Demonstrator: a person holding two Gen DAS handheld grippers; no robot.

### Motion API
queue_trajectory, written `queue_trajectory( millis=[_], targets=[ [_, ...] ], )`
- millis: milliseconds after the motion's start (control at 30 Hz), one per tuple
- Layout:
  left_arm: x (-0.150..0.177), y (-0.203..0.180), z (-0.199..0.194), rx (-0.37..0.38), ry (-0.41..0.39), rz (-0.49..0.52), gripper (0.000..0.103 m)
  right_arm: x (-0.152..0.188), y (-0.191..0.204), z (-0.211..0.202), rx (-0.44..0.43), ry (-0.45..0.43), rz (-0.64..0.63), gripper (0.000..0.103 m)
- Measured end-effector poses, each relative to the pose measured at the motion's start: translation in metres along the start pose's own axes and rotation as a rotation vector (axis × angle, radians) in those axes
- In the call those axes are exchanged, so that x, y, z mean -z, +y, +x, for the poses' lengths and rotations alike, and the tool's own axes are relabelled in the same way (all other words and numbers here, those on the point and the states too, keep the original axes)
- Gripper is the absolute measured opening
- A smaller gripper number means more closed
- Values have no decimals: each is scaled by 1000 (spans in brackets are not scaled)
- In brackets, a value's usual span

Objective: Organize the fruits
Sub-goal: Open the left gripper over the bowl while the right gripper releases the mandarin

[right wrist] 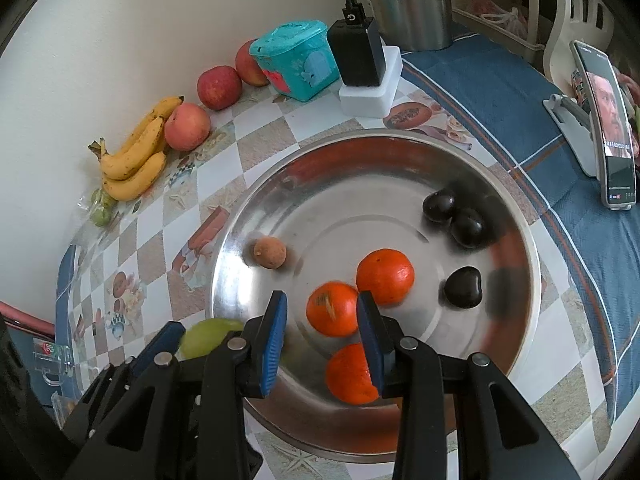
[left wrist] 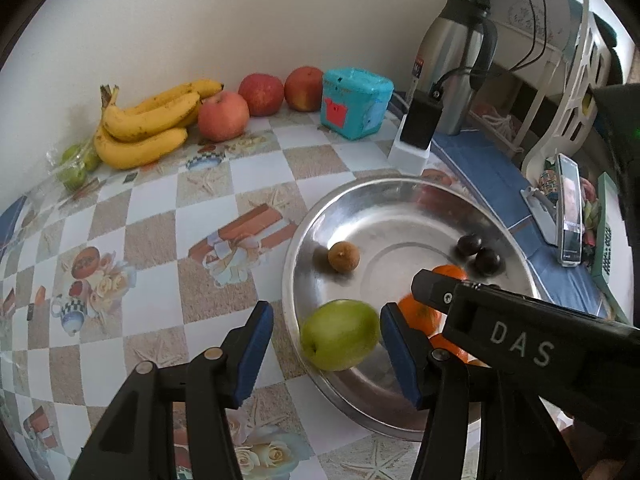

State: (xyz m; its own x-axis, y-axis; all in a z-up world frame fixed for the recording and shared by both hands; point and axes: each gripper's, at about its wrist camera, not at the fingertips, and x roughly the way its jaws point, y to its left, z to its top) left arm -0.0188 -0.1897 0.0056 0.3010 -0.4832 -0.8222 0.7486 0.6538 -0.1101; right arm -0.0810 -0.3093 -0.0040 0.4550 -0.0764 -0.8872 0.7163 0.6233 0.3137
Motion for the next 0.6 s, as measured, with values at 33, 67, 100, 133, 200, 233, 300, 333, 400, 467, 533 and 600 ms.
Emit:
queue_trajectory(
  millis=[33,67,100,133,200,233,300,333,400,467,533,600],
  targets=[
    [0,0,-1,-2,-1,0,60,0,0,-1,0,-3,2,38],
    [-1,1,-1,-6,1,-2,60,0,-1,-2,1,-6,4,38],
    [-1,2,-1,-10,3,-6,60,0,-1,-2,2,-8,5,38],
    [-1,4,-1,-18,9,-18,60,-1,-2,-3,2,-10,8,38],
    [-2,10,-1,-27,16,-43,60,-1,-2,-3,2,-10,10,38],
    [-2,14,-1,-33,21,-63,60,-1,-2,-3,2,-9,10,38],
    [-3,25,-1,-48,34,-111,60,-1,-2,-3,2,-7,6,38],
    [-3,30,-1,-52,38,-130,60,-1,-1,-3,1,-6,5,38],
    [-2,43,-1,-72,55,-182,60,-1,0,-3,2,-4,1,38],
    [0,58,-1,-100,79,-245,60,-1,1,-2,2,-2,-4,38],
    [3,73,-1,-126,98,-307,60,0,4,-3,3,-1,-17,38],
    [6,88,-4,-155,107,-361,60,0,9,-3,3,2,-37,38]
  ],
)
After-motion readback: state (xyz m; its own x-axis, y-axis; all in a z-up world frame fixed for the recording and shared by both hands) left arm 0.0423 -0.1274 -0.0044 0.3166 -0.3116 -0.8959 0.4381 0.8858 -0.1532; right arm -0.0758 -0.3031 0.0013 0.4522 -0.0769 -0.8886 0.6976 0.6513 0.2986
